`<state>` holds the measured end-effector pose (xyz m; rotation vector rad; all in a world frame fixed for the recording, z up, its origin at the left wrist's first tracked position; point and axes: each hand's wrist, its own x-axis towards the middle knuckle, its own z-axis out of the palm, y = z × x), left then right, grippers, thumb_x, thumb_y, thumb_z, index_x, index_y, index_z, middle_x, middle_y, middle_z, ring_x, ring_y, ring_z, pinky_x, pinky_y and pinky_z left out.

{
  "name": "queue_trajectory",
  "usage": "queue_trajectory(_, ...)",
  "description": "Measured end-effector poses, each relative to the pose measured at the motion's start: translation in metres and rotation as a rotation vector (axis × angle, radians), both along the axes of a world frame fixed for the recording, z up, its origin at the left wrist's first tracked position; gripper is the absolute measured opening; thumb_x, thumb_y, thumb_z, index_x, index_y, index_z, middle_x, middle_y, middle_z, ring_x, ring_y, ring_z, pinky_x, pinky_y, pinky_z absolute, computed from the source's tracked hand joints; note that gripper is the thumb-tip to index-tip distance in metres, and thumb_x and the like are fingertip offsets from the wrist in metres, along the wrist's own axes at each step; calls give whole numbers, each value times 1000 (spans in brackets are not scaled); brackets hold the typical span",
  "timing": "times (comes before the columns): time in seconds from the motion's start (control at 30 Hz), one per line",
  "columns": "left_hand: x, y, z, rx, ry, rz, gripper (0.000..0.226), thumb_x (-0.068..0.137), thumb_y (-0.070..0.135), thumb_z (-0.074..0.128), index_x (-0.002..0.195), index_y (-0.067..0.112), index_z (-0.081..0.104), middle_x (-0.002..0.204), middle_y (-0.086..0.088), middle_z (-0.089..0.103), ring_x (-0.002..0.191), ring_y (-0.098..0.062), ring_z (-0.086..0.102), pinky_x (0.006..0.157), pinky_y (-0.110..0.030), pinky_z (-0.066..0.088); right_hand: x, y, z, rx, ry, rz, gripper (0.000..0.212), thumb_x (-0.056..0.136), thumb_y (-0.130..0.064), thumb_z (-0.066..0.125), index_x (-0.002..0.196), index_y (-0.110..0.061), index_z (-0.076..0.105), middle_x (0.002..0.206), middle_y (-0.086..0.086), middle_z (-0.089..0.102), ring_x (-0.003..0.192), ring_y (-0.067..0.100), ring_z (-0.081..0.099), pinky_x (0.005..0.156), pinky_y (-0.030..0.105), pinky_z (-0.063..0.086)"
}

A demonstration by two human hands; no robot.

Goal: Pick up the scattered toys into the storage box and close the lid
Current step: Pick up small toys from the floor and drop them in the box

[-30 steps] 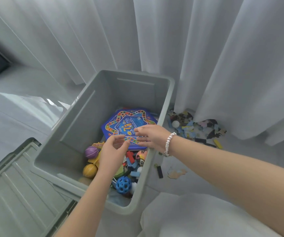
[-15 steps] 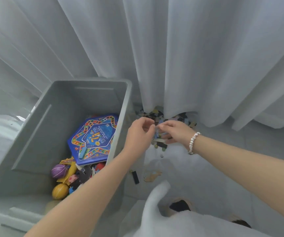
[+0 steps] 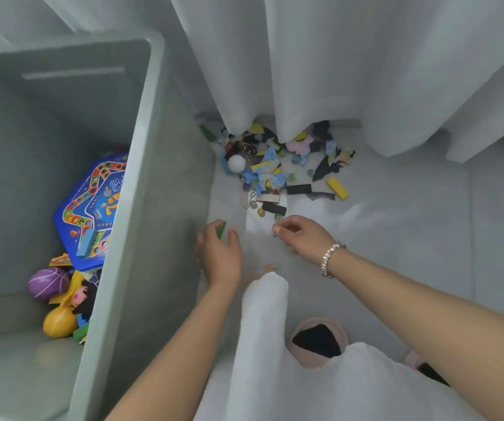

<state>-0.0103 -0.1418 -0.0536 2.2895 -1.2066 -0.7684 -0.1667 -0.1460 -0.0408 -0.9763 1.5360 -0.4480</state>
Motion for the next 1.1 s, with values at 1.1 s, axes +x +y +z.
queue_trajectory(1.1,11,32,-44,-117,523,408,23,87,3,60,108,13,60,91,1,61,75,-1,57,69,-10,46,53,40,-70,-215,561,16,33,70,-28,77,94,-9,65,104,10,59,103,29,49,85,31,32)
